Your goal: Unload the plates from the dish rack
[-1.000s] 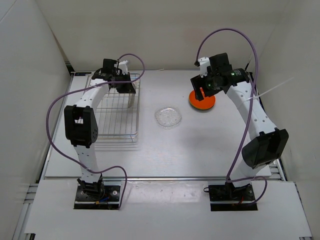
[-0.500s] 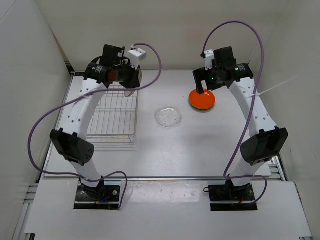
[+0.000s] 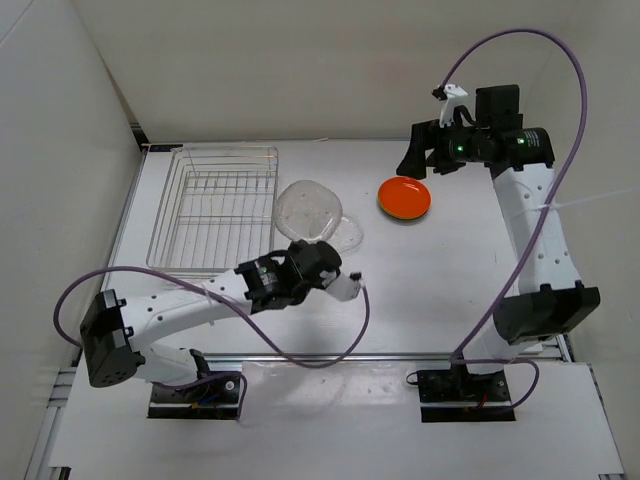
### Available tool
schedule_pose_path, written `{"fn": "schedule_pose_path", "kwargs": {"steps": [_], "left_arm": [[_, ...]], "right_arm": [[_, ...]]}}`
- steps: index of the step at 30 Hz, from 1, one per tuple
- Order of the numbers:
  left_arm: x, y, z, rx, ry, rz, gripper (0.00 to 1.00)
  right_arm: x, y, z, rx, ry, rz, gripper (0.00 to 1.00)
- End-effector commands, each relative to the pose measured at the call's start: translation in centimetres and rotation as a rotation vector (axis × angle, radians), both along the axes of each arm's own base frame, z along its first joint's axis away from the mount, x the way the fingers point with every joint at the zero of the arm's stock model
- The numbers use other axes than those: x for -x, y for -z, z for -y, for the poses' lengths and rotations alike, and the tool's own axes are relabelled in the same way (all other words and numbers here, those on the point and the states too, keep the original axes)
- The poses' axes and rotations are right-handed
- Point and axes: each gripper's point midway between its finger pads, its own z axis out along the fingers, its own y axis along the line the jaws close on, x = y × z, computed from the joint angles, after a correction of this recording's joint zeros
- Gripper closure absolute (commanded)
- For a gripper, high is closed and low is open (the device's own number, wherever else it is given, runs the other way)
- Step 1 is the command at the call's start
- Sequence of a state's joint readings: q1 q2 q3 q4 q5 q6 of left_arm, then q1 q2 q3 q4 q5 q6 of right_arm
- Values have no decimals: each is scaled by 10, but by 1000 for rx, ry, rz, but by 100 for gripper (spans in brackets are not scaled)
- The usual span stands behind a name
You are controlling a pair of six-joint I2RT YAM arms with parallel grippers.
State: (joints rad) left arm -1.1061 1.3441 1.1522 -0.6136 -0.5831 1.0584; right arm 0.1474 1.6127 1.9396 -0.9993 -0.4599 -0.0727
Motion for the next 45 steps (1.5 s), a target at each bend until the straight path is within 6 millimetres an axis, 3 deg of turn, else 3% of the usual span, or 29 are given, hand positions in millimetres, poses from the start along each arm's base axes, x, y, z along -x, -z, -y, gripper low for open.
{"fn": "schedule_pose_path", "kwargs": {"steps": [1, 3, 5, 9, 11, 14, 16, 18, 19, 21, 22, 28, 37, 39, 41, 43, 45], "left_arm": [[6, -57, 2, -110, 126, 281, 89], [24, -50, 19, -164, 267, 294, 89], [38, -53, 32, -161, 341, 303, 89], [49, -54, 49, -143, 368, 261, 89], [53, -62, 53, -123, 369, 250, 89], [59, -54, 61, -134, 390, 239, 89], [65, -53, 68, -128, 405, 235, 89], [65, -56, 71, -121, 401, 231, 89], [65, -51, 71, -131, 398, 220, 89], [65, -52, 69, -130, 393, 212, 89], [66, -47, 73, -137, 403, 202, 89], [65, -39, 77, -146, 404, 199, 89], [59, -40, 84, -144, 400, 227, 89], [59, -32, 84, -163, 402, 219, 89], [59, -34, 86, -153, 401, 223, 89], [59, -34, 86, -153, 401, 223, 89], [55, -35, 84, -138, 384, 222, 85]], "right_arm": [[46, -42, -32, -78, -181, 107, 10], [58, -37, -41, -34, -240, 140, 10], [74, -18, -61, 42, -321, 133, 11], [84, 7, -66, 118, -339, 120, 15], [83, 10, -68, 126, -338, 130, 16], [81, 9, -67, 125, -325, 134, 23], [81, 9, -67, 125, -325, 134, 34], [80, 10, -66, 132, -317, 136, 39], [80, 10, -66, 132, -317, 136, 47], [79, 13, -65, 141, -311, 128, 47], [79, 13, -65, 141, -311, 128, 55], [82, 24, -65, 139, -315, 92, 65], [90, 24, -73, 95, -363, 73, 64], [93, 25, -74, 93, -377, 69, 70], [93, 25, -74, 93, -377, 69, 87], [93, 25, -74, 93, -377, 69, 97], [92, 26, -73, 100, -371, 70, 100]]}}
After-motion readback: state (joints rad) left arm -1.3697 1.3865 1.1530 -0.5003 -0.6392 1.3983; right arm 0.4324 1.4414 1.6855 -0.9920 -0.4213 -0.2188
